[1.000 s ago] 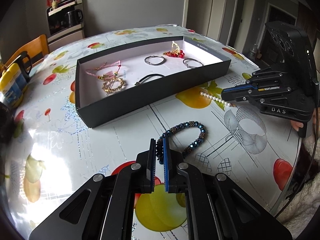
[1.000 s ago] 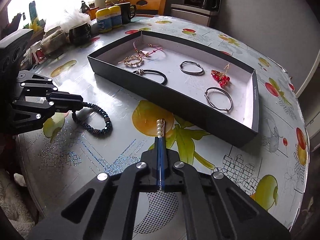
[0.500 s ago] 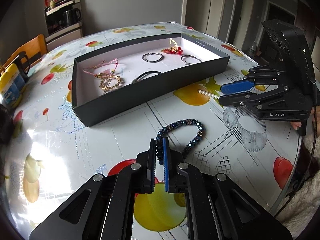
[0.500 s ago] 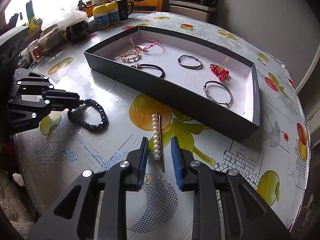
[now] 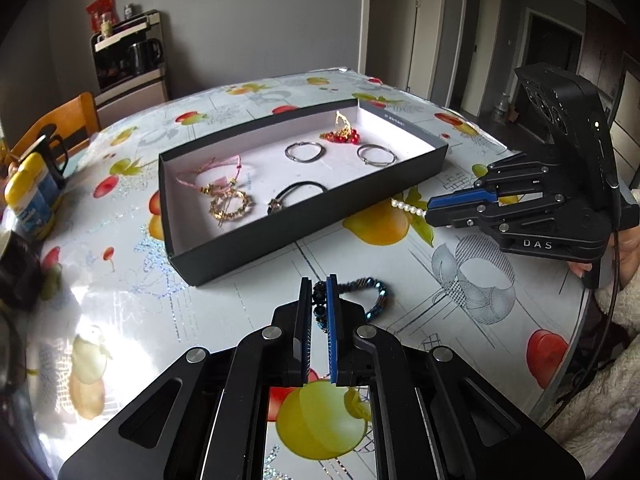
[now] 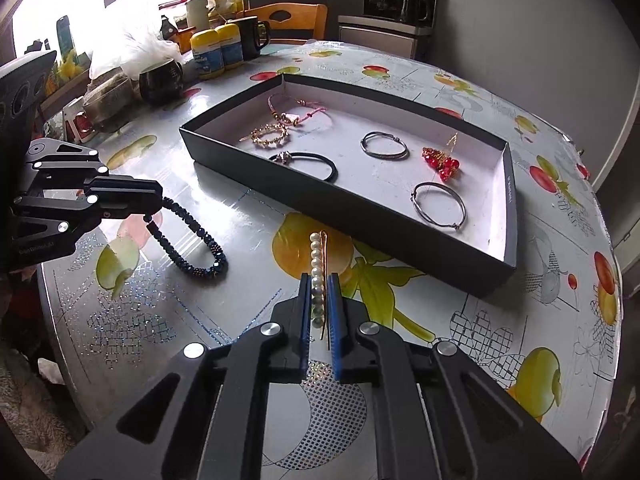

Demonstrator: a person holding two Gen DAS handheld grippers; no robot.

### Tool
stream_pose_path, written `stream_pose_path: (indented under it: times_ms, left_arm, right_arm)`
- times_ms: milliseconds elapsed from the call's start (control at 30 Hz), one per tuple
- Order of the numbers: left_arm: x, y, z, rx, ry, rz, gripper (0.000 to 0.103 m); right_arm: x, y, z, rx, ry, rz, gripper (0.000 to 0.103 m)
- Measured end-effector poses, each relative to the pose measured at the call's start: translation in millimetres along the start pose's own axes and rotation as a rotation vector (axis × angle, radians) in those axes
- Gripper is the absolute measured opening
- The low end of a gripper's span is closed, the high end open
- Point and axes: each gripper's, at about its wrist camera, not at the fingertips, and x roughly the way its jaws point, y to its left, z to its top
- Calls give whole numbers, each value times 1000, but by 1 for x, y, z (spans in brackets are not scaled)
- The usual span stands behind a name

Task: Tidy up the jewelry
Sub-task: 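Carry the blue bracelet and pearl pin into the box and open both tools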

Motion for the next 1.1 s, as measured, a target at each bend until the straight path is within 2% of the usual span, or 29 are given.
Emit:
stream_pose_path:
  times_ms: [200,333,567,767,967,1100]
  left_arm:
    - [-22,-2,25,49,-66,21,7]
    - [-28,1,45,78,-99,50,7]
    - [-23,14,99,104,-149,71,7]
    - [30,23,132,106,-73,102,7]
    - [79,39,140,53,2,74,7]
    - [96,45,141,10,22,29,7]
  right_arm:
    - [-22,-8,17,25,-70,11,8]
    - [-26,-13,34,23,-104,-11,8]
    - [-5,-31,65,65,-114,-39,8]
    - [34,-41,75,106,-42,-24,8]
    - [61,-46,79,138,32,-26,8]
    - [69,-47,79,143,77,-32,8]
